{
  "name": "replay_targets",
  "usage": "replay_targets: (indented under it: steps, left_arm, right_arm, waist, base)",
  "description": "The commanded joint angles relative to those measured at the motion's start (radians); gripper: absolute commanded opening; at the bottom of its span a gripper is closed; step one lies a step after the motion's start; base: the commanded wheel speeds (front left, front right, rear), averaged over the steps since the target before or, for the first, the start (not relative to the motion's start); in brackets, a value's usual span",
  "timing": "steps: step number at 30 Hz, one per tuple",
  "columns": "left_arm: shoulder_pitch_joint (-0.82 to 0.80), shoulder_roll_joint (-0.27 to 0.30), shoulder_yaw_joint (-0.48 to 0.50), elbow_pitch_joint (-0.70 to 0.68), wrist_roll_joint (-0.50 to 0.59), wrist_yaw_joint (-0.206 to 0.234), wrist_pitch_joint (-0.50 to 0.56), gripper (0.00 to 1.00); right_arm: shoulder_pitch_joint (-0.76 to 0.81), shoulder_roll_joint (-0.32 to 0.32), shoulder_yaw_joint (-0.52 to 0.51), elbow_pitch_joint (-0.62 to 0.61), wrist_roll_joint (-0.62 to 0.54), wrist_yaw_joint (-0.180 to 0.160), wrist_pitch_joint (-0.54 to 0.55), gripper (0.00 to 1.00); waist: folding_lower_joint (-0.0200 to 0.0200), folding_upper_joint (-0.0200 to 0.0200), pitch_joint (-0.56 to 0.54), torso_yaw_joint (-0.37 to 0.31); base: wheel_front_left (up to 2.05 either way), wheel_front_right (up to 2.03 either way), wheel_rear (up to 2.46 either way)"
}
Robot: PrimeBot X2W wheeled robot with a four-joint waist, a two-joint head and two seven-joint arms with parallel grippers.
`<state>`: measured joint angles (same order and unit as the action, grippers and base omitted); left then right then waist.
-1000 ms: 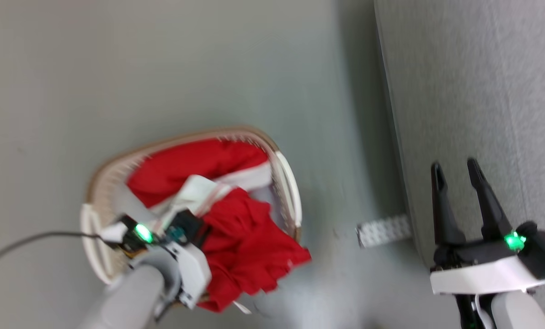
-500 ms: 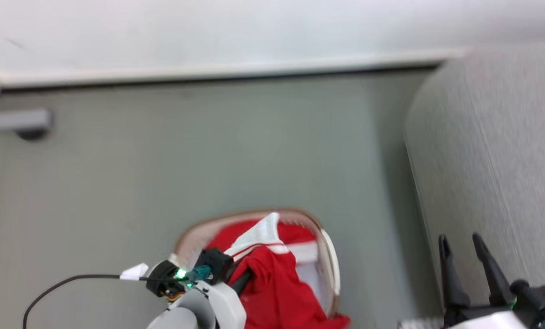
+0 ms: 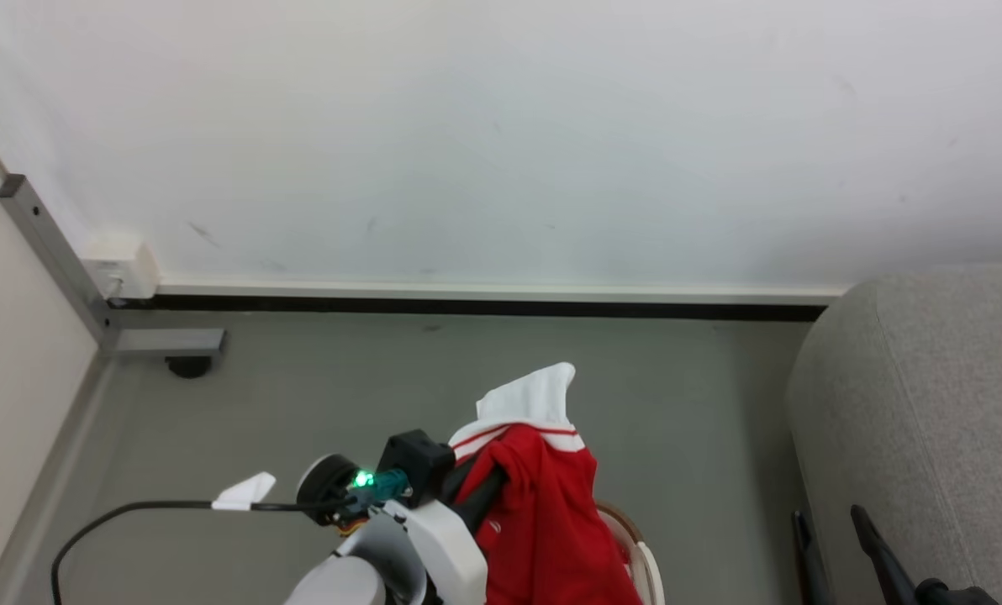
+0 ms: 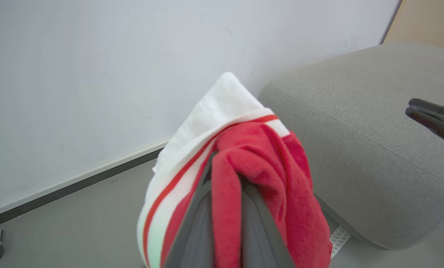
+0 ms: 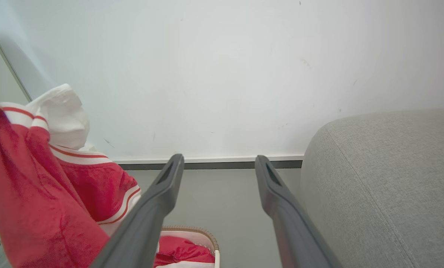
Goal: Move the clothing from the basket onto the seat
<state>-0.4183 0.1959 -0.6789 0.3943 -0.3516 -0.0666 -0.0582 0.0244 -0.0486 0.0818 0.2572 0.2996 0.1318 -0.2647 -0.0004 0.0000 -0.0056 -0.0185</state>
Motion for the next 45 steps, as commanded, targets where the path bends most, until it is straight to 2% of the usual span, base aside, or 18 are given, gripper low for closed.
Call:
replay_targets:
  steps: [1,9,17,23,28,35,40,45]
  left_arm:
    - [0.006,0.014,0.010,-0.042,-0.015,0.014,0.016,0.00]
    - [-0.029,0.041,0.054,-0.198,-0.035,0.052,0.069,0.00]
    - [-0.041,0.065,0.073,-0.257,-0.043,0.073,0.097,0.00]
    - [-0.025,0.075,0.060,-0.283,-0.040,0.074,0.109,0.00]
    - [-0.011,0.074,0.042,-0.313,-0.037,0.075,0.117,0.00]
    - [-0.002,0.061,0.010,-0.343,-0.037,0.065,0.126,0.00]
    - [-0.004,0.048,-0.015,-0.351,-0.038,0.058,0.133,0.00]
    - [-0.011,0.038,-0.033,-0.349,-0.039,0.050,0.139,0.00]
  right_arm:
    - [0.015,-0.003,0.007,0.003,-0.009,-0.002,0.001,1.00]
    - [0.005,-0.017,0.048,-0.011,-0.032,-0.002,0.000,1.00]
    - [-0.031,-0.070,0.113,-0.055,-0.013,-0.002,0.000,1.00]
    - [-0.089,-0.173,0.300,-0.090,0.050,-0.002,0.010,1.00]
    - [-0.172,-0.268,0.467,-0.148,0.135,-0.002,0.073,1.00]
    - [-0.298,-0.344,0.653,-0.179,0.259,-0.002,0.163,1.00]
    - [-0.441,-0.357,0.813,-0.108,0.352,-0.002,0.210,1.00]
    - [-0.516,-0.321,0.881,0.001,0.375,-0.002,0.189,1.00]
  waist:
    - [0.0004,0.0000,-0.034,0.023]
    - [0.0004,0.0000,-0.068,0.020]
    - [0.0004,0.0000,-0.078,0.000]
    - [0.0004,0.0000,-0.080,-0.005]
    - [0.0004,0.0000,-0.080,0.000]
    - [0.0004,0.0000,-0.081,0.011]
    - [0.0004,0.0000,-0.085,0.020]
    - [0.0004,0.0000,-0.090,0.029]
  base:
    - [0.00,0.00,0.00]
    - [0.00,0.00,0.00]
    - [0.00,0.00,0.00]
    - [0.00,0.00,0.00]
    - [0.00,0.00,0.00]
    - [0.00,0.00,0.00]
    - [0.00,0.00,0.00]
    - [0.00,0.00,0.00]
